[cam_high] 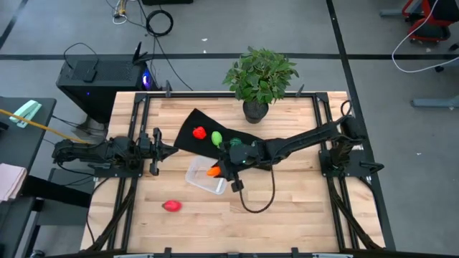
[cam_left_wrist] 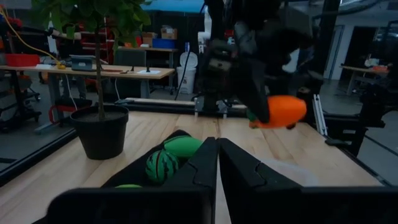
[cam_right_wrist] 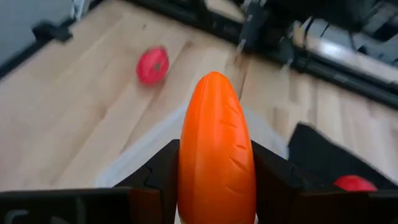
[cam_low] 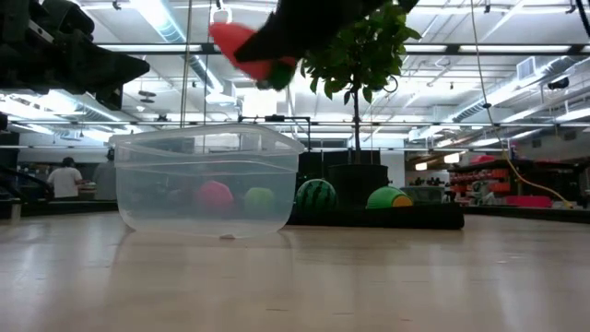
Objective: Pick and placing Produce into tupperware
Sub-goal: Put the orange carrot into the transparent bin
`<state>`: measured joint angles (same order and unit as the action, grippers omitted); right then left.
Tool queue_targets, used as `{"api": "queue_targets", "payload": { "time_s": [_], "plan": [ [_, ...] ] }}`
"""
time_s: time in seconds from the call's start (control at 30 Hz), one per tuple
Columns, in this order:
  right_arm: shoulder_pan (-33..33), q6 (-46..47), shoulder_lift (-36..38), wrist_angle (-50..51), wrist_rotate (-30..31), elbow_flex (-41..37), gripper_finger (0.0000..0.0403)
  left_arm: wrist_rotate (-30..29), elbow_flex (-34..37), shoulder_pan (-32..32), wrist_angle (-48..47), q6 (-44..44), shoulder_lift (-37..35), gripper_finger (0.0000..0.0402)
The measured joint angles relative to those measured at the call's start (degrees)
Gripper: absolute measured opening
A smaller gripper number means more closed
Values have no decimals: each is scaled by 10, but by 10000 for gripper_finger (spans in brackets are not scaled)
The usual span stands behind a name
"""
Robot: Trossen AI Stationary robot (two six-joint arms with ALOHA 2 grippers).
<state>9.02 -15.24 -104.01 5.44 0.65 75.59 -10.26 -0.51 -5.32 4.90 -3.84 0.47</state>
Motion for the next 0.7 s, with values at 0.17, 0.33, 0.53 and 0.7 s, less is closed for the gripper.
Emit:
{"api": "queue_targets", "payload": {
  "time_s": [0.17, 0.33, 0.53, 0.7],
  "plan": [
    [0, -4, -51, 2, -6, 33, 155, 0, 0, 0, 0, 0, 3, 31],
    [0, -22, -112, 23, -27, 103, 155, 0, 0, 0, -2, 0, 3, 27],
    [-4, -28, -145, 89, -28, 150, 155, 0, 0, 0, -2, -11, 3, 21],
    [-15, -20, -142, 117, -28, 150, 155, 0, 0, 0, -5, -12, 3, 28]
  ]
}}
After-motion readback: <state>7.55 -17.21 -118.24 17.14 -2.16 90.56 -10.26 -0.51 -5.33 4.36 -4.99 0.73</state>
